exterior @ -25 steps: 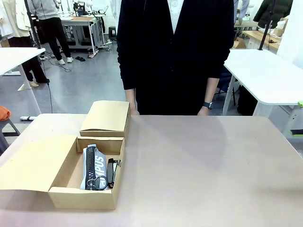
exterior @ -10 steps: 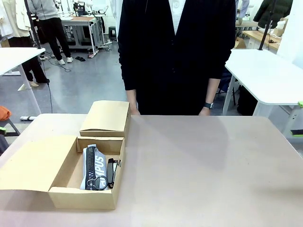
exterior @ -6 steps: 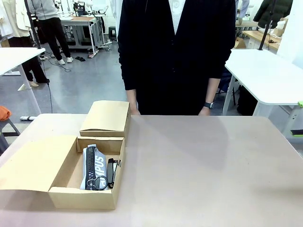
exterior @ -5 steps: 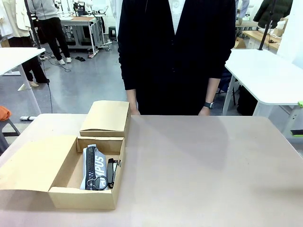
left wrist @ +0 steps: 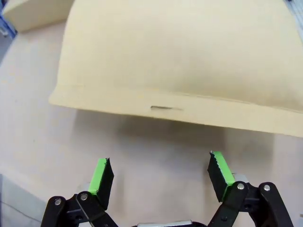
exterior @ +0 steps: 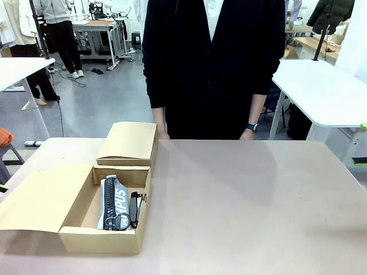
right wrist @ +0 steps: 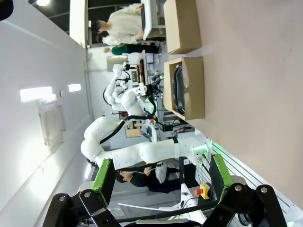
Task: Place items inside the box.
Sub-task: Close the lid of the Mailer Box closest to the robot.
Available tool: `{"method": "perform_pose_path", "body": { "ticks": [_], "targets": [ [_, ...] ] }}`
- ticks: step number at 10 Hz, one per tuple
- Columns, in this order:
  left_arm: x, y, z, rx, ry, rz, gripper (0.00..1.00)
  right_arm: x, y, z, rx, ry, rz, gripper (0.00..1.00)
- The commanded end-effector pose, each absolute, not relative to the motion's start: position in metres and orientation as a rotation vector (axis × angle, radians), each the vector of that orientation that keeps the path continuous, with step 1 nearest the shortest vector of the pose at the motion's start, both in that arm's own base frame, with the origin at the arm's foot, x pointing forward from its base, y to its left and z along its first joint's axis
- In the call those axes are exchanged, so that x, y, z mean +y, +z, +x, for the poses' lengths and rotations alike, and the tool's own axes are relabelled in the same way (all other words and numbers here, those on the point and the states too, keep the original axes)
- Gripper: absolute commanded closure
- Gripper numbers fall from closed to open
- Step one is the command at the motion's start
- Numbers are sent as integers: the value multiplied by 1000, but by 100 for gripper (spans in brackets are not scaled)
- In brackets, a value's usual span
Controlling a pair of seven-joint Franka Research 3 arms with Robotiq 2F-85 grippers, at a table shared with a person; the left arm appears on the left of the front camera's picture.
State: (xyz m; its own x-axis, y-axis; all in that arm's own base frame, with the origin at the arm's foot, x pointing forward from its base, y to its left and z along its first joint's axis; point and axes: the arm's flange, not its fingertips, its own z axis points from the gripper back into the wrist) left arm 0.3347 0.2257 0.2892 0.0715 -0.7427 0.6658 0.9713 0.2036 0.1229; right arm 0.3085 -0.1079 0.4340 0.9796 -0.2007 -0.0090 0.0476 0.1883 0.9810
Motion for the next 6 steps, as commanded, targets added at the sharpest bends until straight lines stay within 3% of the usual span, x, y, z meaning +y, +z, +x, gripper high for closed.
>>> {"method": "perform_pose_path", "body": {
  "ticks": [1, 6],
  "targets": [
    [223, 281, 351, -704, -1300, -410, 0, -108, 437, 308, -135, -166, 1374, 0],
    [181, 253, 364, -739, -1366, -531, 0, -108, 437, 308, -135, -166, 1374, 0]
  ]
}}
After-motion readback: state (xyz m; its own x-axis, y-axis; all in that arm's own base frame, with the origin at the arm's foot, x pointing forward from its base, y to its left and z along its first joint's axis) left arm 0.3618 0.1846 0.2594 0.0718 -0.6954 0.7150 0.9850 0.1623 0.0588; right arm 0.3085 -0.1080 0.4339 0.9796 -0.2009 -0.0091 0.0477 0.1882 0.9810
